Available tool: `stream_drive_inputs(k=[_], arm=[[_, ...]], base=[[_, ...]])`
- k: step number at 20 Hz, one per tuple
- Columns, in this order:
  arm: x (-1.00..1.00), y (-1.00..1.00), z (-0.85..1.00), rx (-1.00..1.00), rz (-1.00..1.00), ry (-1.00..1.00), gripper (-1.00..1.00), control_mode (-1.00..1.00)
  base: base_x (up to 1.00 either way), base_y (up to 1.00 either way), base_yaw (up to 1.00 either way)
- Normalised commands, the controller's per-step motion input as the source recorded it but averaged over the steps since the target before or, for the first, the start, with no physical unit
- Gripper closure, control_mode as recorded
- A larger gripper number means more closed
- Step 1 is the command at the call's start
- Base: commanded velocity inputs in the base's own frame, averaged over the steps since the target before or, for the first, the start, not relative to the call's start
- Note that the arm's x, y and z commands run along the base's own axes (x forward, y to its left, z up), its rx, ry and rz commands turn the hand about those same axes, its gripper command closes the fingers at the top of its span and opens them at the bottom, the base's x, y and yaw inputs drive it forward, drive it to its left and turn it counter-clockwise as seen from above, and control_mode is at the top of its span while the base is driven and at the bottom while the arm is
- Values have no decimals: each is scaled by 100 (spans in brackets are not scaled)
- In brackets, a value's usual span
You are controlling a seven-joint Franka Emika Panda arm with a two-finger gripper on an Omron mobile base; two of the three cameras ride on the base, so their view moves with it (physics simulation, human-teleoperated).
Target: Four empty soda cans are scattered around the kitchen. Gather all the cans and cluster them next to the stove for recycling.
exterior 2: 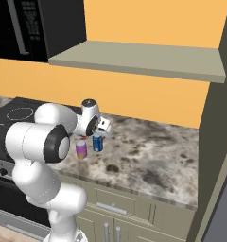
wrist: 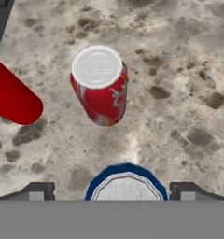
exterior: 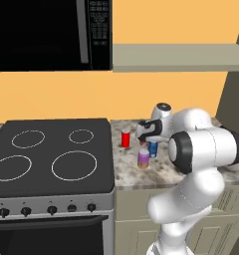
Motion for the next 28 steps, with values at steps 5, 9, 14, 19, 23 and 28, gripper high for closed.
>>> stream_drive_inputs(k=[5, 9, 14, 19, 23, 28], arm=[[-19, 0, 31, 0, -1, -1, -100, -100], [-41, 1, 20, 0, -6, -1, -100, -100], [-49, 5, 18, -1, -10, -4, -100, -100], [-65, 15, 2, 0, -8, -8, -100, -100], [-62, 14, 7, 0, -5, -2, -100, -100], [-62, 22, 1, 0, -6, -13, -100, -100]], base=[[0, 0, 0], [0, 0, 0], [0, 0, 0], [0, 0, 0], [0, 0, 0], [0, 0, 0]])
